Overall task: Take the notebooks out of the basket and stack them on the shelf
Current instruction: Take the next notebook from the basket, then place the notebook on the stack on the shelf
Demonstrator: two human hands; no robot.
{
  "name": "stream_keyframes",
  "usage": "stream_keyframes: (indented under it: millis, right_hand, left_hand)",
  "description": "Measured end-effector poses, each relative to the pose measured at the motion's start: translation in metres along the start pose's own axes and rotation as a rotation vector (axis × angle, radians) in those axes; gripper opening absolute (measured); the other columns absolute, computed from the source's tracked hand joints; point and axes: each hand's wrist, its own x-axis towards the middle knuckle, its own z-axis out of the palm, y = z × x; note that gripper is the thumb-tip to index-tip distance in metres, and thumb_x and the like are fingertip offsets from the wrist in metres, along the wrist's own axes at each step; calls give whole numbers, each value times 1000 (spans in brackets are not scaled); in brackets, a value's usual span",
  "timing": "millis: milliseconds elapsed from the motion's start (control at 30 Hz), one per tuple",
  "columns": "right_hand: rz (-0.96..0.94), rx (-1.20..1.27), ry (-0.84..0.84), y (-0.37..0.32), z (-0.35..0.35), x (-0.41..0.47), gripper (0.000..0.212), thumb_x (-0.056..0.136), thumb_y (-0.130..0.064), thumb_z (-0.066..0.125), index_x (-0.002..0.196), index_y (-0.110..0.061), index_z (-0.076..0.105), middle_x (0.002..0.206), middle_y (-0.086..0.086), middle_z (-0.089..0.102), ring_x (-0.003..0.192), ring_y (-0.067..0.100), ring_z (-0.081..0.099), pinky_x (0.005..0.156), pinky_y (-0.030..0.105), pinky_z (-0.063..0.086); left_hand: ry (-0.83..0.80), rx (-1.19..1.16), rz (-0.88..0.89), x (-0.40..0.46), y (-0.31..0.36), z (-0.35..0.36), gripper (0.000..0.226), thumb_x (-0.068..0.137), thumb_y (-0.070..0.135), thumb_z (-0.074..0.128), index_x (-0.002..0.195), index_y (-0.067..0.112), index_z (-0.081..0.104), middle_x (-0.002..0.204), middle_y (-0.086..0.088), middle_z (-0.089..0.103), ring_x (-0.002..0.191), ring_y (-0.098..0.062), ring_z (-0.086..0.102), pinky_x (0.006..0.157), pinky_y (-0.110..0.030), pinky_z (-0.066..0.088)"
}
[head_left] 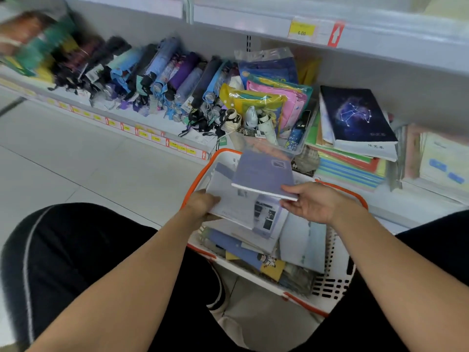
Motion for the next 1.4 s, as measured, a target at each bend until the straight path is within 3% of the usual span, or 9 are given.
stream_keyframes:
  millis: [100, 300, 400, 567, 833, 933, 1033, 1200, 1400]
  right_hand:
    - [-117, -131, -73, -10, 24, -20, 17, 95, -10, 61, 111, -10, 65, 82, 5, 76, 64, 20, 72, 54, 24, 59]
    - [-465, -411, -11, -33, 61, -52, 28, 95, -19, 64, 122, -21, 60, 122, -2, 66, 101, 15, 65, 76, 38, 60]
    - [-642, -326, -49, -56, 73, -78, 33, 95, -12, 63, 124, -25, 52, 124, -2, 63, 106, 23, 67, 73, 51, 61]
    - [-931, -313, -130, -100, 89, -123, 60, 96, -8, 59, 141, -41, 38, 130, -14, 60, 98, 10, 71, 59, 40, 60]
    - [-889, -82, -208, -200, 102, -154, 36, 99, -8, 54, 134, -18, 54, 120, 7, 71, 95, 32, 73, 62, 39, 61]
    - [-846, -95, -204, -240, 108, -160, 34, 100, -16, 54, 132, -30, 53, 121, 5, 70, 67, 29, 73, 52, 30, 57]
    - [-912, -74, -130, -282, 123, -158, 23, 103, -11, 47, 124, -18, 53, 109, 6, 65, 41, 13, 53, 37, 19, 42]
    - [-968, 51, -47, -358, 148, -145, 23, 104, 1, 35, 88, -12, 46, 94, 13, 54, 49, 15, 44, 33, 15, 35]
    - [-993, -4, 8, -438, 156, -105, 25, 102, 5, 32, 105, -1, 56, 90, 14, 57, 51, 12, 49, 35, 15, 40]
  left_hand:
    - [-85, -275, 34, -27, 34, -2, 19, 98, 11, 51, 115, 11, 59, 101, -7, 68, 85, -20, 66, 56, -28, 59]
    - [-150, -313, 308, -79, 95, 1, 37, 98, 48, 46, 119, 24, 65, 112, 2, 73, 100, -16, 70, 79, -40, 59]
    - [-222, -276, 439, -105, 129, 1, 30, 94, 27, 61, 124, 28, 61, 120, 3, 70, 110, -23, 67, 87, -47, 57]
    - [-428, -334, 523, -133, 188, 3, 37, 95, 10, 55, 128, 27, 57, 123, -1, 68, 103, -27, 69, 60, -37, 62]
    - [-438, -361, 703, -140, 314, 17, 27, 97, 10, 53, 121, 19, 60, 117, -2, 70, 100, -26, 71, 61, -33, 61]
    - [-434, -400, 716, -135, 355, 25, 26, 96, 8, 54, 121, 14, 60, 119, -5, 69, 98, -25, 71, 59, -31, 60]
    - [-404, -451, 731, -120, 401, 32, 25, 95, 3, 55, 120, 5, 59, 118, -11, 68, 89, -22, 72, 58, -28, 59]
    - [-307, -576, 784, -73, 477, 45, 47, 93, -5, 57, 138, -4, 42, 137, -21, 53, 90, -25, 69, 64, -27, 59]
    - [-217, -543, 921, -32, 540, 61, 43, 88, -5, 64, 129, -8, 50, 121, -12, 60, 81, -14, 69, 78, -26, 59]
